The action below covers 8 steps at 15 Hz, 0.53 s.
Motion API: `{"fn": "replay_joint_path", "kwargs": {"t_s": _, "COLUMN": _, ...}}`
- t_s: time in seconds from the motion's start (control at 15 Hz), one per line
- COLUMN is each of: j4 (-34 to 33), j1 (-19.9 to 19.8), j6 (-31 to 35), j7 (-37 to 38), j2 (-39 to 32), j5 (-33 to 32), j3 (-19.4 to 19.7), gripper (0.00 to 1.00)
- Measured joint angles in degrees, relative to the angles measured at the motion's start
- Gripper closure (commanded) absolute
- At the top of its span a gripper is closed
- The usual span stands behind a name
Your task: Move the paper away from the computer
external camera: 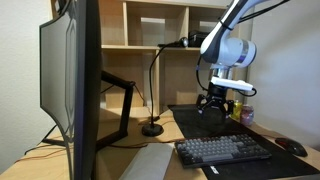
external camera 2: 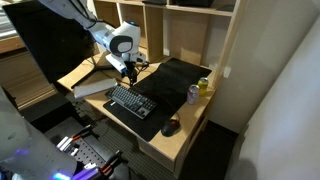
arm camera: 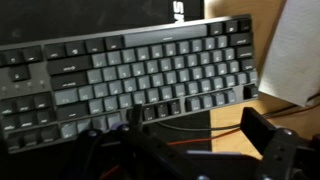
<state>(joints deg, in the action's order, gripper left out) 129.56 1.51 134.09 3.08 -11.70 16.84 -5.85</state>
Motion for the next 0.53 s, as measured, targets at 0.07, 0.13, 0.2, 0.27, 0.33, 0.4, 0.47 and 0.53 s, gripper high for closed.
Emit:
{"fn": "replay_joint_path", "kwargs": {"t_s": 0.07, "j4": 0.0, "j1": 0.0, "j6": -0.7, "j7": -2.8, "j2": -0.6, "j5": 4.2, "j3": -0.4, "gripper": 0.0}}
{"fn": "replay_joint_path", "kwargs": {"t_s": 0.13, "j4": 0.0, "j1": 0.0, "j6": -1.7, "j7": -5.5, "j2": -1.4, "j5": 8.2, "j3": -0.8, "gripper": 0.0}}
{"fn": "replay_joint_path", "kwargs": {"t_s": 0.2, "j4": 0.0, "j1": -0.1, "j6": -2.9, "j7": -8.1, "j2": -2.2, "j5": 11.8, "j3": -1.2, "gripper": 0.0}}
{"fn": "replay_joint_path", "kwargs": {"t_s": 0.27, "j4": 0.1, "j1": -0.2, "j6": -4.6, "j7": -10.3, "j2": -2.9, "j5": 15.2, "j3": -1.7, "gripper": 0.0}}
{"fn": "replay_joint_path", "kwargs": {"t_s": 0.33, "j4": 0.3, "j1": -0.3, "j6": -6.4, "j7": -12.1, "j2": -3.3, "j5": 18.3, "j3": -2.1, "gripper": 0.0}}
{"fn": "replay_joint_path", "kwargs": {"t_s": 0.4, "j4": 0.6, "j1": -0.3, "j6": -8.5, "j7": -13.6, "j2": -3.6, "j5": 21.4, "j3": -2.7, "gripper": 0.0}}
{"fn": "replay_joint_path", "kwargs": {"t_s": 0.47, "j4": 1.1, "j1": -0.2, "j6": -10.7, "j7": -14.9, "j2": -3.7, "j5": 24.3, "j3": -3.3, "gripper": 0.0}}
{"fn": "replay_joint_path", "kwargs": {"t_s": 0.53, "j4": 1.6, "j1": 0.0, "j6": -13.2, "j7": -16.3, "j2": -3.7, "j5": 27.0, "j3": -4.1, "gripper": 0.0}}
